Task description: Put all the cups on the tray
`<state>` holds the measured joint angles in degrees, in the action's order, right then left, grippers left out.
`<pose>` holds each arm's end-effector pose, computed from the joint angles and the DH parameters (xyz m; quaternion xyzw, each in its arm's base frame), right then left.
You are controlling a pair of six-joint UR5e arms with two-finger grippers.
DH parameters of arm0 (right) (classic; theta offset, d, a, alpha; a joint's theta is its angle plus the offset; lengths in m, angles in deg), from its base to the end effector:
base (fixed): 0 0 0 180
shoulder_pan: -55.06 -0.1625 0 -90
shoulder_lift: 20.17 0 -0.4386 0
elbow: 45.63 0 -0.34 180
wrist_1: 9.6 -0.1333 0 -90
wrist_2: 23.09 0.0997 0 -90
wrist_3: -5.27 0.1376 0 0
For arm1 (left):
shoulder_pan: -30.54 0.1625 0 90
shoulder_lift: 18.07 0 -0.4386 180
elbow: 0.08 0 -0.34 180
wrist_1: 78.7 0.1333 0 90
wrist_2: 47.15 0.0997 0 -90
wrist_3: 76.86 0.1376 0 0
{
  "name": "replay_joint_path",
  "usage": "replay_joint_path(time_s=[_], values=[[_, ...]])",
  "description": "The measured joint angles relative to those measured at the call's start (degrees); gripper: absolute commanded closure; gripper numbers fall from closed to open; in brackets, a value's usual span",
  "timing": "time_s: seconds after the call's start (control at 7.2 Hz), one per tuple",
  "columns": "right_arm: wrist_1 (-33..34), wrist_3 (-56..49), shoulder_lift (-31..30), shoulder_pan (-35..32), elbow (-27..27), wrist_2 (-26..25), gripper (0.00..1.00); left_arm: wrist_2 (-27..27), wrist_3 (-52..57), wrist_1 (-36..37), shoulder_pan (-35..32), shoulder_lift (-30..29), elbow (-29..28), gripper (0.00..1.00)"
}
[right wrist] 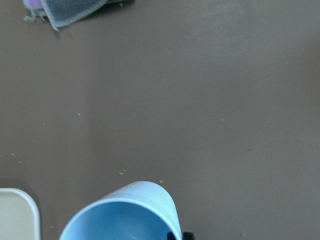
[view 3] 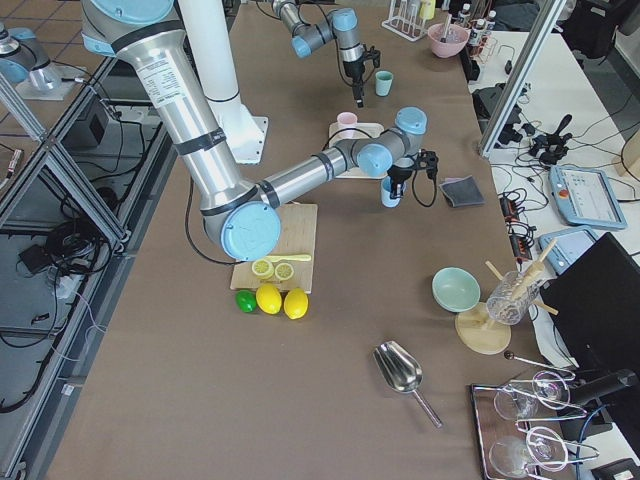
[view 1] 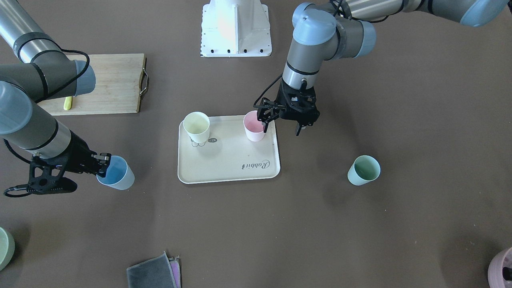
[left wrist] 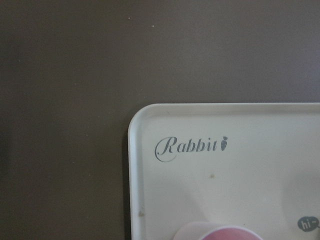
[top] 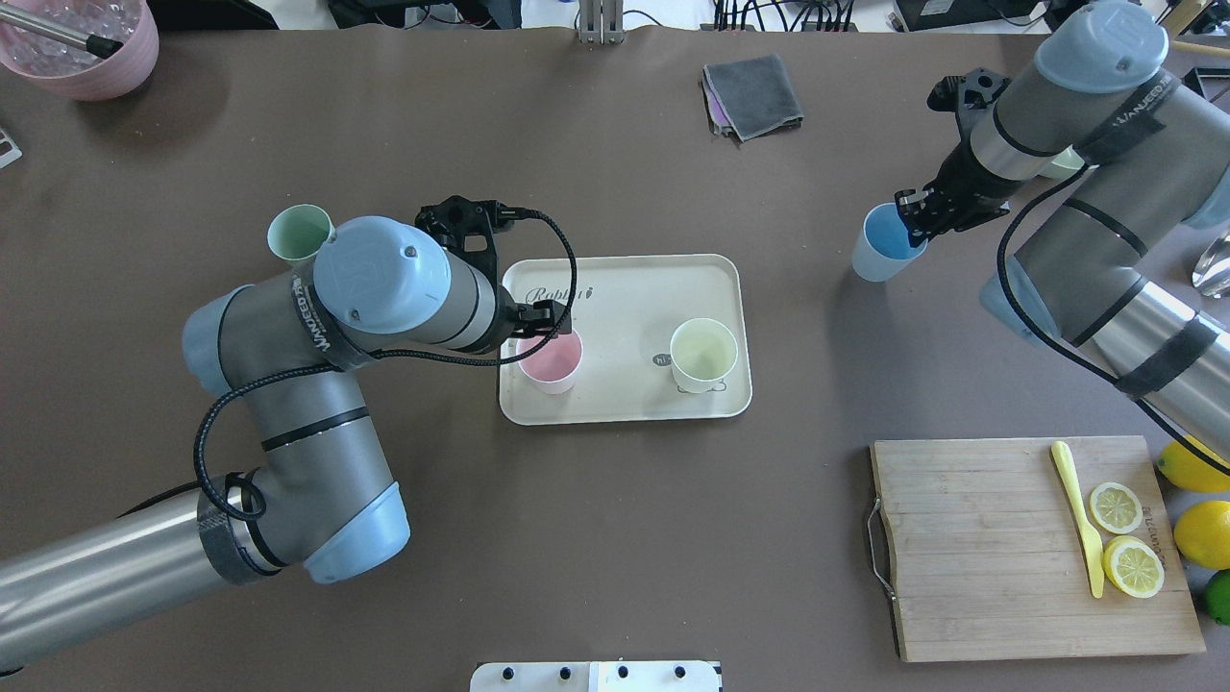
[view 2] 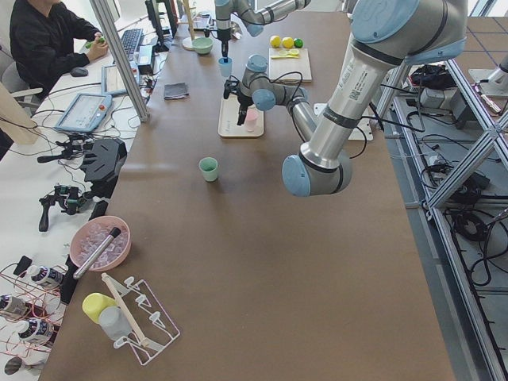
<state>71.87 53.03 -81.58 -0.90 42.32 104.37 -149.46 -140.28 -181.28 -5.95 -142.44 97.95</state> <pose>-0.3275 -0.5734 0.4278 0.0152 -0.4183 0.0118 0.9081 0.4736 -0.4796 0.2908 0.1590 0.4409 -0.0269 0.8830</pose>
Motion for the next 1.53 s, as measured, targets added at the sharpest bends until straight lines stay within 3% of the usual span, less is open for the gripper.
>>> replay_joint_path(time_s=[0.42, 0.69, 1.25, 1.53], values=[[0.9, 10.1, 5.7, 3.8, 0.0, -0.7, 1.00, -10.7, 16.4, -0.3, -12.7, 3.8, -2.6, 0.03], [0.5, 14.7, 7.8, 8.1, -0.5, -4.1, 1.00, -14.7, 25.9, -1.3, -18.5, 4.7, -7.4, 0.03], [0.2, 19.0, 9.8, 14.2, -1.1, -9.9, 1.00, -16.8, 32.0, -14.5, -22.0, 7.9, -18.3, 0.03], [-0.1, 19.3, 10.5, 14.8, -1.9, -10.7, 1.00, -17.3, 31.9, -15.9, -21.9, 8.1, -19.0, 0.03]])
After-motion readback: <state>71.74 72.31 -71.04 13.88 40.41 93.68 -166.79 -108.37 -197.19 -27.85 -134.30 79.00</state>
